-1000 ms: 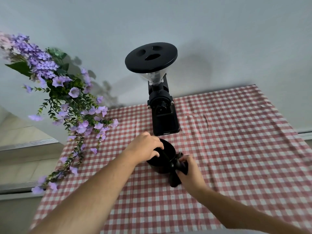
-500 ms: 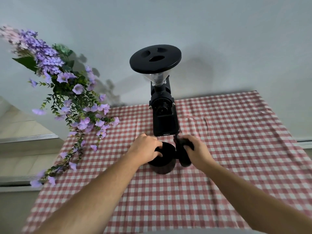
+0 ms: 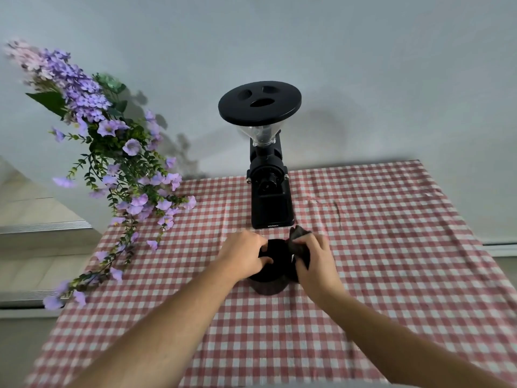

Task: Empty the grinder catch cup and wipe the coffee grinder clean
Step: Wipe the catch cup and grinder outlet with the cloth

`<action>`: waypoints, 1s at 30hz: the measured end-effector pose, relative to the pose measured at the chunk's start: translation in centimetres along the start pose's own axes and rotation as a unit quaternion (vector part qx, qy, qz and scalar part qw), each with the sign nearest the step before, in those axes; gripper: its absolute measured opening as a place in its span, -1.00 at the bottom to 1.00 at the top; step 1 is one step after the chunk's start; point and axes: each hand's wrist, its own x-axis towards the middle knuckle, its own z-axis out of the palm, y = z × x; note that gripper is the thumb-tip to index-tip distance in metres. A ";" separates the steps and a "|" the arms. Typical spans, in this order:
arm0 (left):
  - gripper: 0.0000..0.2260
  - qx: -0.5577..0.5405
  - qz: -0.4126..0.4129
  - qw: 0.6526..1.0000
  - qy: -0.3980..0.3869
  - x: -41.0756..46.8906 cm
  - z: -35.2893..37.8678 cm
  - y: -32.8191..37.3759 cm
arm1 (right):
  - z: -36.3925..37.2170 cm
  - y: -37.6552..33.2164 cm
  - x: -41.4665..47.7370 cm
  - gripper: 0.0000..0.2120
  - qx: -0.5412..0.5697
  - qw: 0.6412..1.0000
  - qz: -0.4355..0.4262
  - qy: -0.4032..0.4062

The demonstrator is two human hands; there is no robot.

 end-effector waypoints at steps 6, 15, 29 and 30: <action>-0.74 -0.046 -0.040 0.998 0.016 -0.2 0.1 0.5 | 2.0 2.4 -2.9 -0.71 0.004 0.997 0.071 -0.034; -0.76 -0.051 -0.088 0.994 0.027 -0.4 0.7 1.4 | 1.1 0.7 -0.6 -0.71 0.082 0.992 0.093 0.023; -0.75 -0.135 -0.230 0.964 0.007 0.2 1.0 2.2 | 0.8 1.2 -2.0 -0.71 -0.073 0.989 -0.127 -0.003; -0.72 -0.140 -0.237 0.961 0.006 0.4 1.1 2.2 | 1.4 2.1 -3.3 -0.71 -0.091 0.987 -0.130 -0.009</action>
